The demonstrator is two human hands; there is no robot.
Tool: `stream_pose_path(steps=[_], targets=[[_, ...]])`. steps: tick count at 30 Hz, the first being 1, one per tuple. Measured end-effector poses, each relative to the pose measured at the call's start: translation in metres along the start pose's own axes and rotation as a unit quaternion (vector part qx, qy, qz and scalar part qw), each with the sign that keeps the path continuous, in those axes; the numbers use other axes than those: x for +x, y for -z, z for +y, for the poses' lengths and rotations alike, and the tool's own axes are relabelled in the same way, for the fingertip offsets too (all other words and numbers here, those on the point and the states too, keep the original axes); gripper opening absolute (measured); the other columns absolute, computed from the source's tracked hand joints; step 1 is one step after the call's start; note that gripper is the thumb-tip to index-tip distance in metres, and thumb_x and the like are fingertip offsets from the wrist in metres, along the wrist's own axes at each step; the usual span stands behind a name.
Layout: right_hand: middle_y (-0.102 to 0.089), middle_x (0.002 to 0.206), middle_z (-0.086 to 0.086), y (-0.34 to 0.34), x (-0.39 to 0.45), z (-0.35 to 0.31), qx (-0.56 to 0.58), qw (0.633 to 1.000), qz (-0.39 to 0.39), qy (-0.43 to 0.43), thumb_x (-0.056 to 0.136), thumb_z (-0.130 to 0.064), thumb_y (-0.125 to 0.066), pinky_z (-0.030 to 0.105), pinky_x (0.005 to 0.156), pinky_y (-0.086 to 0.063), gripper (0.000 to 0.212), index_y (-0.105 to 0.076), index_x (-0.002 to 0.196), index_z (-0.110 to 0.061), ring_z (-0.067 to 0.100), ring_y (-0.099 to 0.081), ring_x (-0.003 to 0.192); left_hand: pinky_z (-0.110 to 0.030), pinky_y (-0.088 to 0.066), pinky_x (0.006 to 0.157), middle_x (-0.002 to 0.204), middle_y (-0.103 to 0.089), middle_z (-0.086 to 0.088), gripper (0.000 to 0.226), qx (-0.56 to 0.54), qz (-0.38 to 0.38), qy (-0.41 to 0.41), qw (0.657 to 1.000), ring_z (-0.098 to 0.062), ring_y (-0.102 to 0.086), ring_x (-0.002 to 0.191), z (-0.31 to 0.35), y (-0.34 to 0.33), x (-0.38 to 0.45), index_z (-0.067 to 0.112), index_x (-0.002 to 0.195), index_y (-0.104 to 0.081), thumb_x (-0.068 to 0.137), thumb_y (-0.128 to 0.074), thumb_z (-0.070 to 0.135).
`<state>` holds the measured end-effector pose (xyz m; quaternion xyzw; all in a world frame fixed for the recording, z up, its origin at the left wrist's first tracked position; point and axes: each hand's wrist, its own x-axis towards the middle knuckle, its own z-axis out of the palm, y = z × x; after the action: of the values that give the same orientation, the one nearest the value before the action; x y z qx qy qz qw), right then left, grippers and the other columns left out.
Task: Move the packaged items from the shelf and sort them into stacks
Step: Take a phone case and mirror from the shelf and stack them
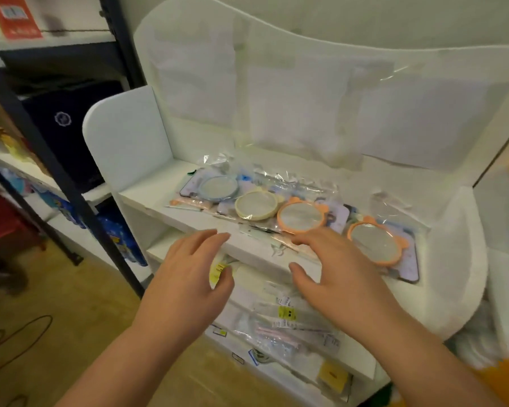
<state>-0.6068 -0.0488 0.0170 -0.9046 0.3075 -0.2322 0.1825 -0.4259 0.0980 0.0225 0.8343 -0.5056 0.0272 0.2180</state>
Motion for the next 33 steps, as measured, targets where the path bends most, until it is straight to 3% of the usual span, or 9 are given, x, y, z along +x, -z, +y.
stream_pose_path(steps=[8,14,19,24,28,33], targets=[[-0.056,0.123,-0.016,-0.046,0.115,-0.005,0.003,1.000,-0.020,0.007,0.091,-0.041,-0.059,0.026,0.091,-0.046,0.038,-0.057,0.127,-0.032,0.006,-0.051,0.114,-0.027,-0.032,0.111,0.148,-0.042,0.018,0.057,0.022,0.002,0.026,0.999,-0.005,-0.034,0.138,-0.061,-0.001,0.093,0.037,0.148,-0.040,0.093,-0.056,0.041],[-0.057,0.119,-0.013,-0.082,0.159,-0.011,-0.027,0.998,-0.051,-0.015,0.088,-0.036,-0.061,0.024,0.082,-0.044,0.032,-0.059,0.119,-0.031,0.010,-0.053,0.107,-0.025,-0.034,0.107,0.145,-0.046,0.017,0.051,-0.013,-0.026,0.021,0.999,-0.005,-0.037,0.135,-0.109,-0.019,0.143,0.035,0.142,-0.047,0.092,-0.058,0.038],[-0.054,0.123,-0.008,-0.119,0.195,-0.026,-0.078,0.994,-0.072,-0.036,0.090,-0.036,-0.056,0.031,0.088,-0.044,0.035,-0.056,0.124,-0.030,0.015,-0.051,0.111,-0.026,-0.032,0.109,0.147,-0.044,0.013,0.051,-0.051,-0.053,-0.003,0.997,-0.007,-0.034,0.137,-0.156,-0.032,0.193,0.031,0.144,-0.047,0.094,-0.056,0.034],[-0.052,0.134,0.006,-0.165,0.229,-0.048,-0.146,0.986,-0.068,-0.051,0.081,-0.026,-0.064,0.039,0.098,-0.048,0.050,-0.054,0.130,-0.020,0.027,-0.051,0.121,-0.025,-0.037,0.102,0.144,-0.048,0.012,0.048,-0.068,-0.080,-0.060,0.993,-0.010,-0.040,0.132,-0.204,-0.040,0.241,0.032,0.141,-0.050,0.093,-0.055,0.035],[-0.041,0.147,0.013,-0.193,0.255,-0.060,-0.216,0.972,-0.075,-0.062,0.077,-0.014,-0.069,0.041,0.110,-0.039,0.059,-0.048,0.133,-0.015,0.033,-0.037,0.139,-0.030,-0.039,0.104,0.144,-0.049,0.009,0.049,-0.082,-0.094,-0.086,0.988,-0.013,-0.042,0.132,-0.231,-0.046,0.272,0.029,0.140,-0.052,0.091,-0.056,0.033],[-0.049,0.134,0.009,-0.209,0.272,-0.067,-0.249,0.960,-0.096,-0.083,0.065,-0.007,-0.071,0.040,0.100,-0.045,0.061,-0.051,0.123,-0.015,0.029,-0.047,0.128,-0.033,-0.042,0.102,0.144,-0.050,0.006,0.050,-0.100,-0.128,-0.098,0.982,-0.017,-0.045,0.130,-0.249,-0.053,0.294,0.028,0.141,-0.050,0.091,-0.054,0.030]])
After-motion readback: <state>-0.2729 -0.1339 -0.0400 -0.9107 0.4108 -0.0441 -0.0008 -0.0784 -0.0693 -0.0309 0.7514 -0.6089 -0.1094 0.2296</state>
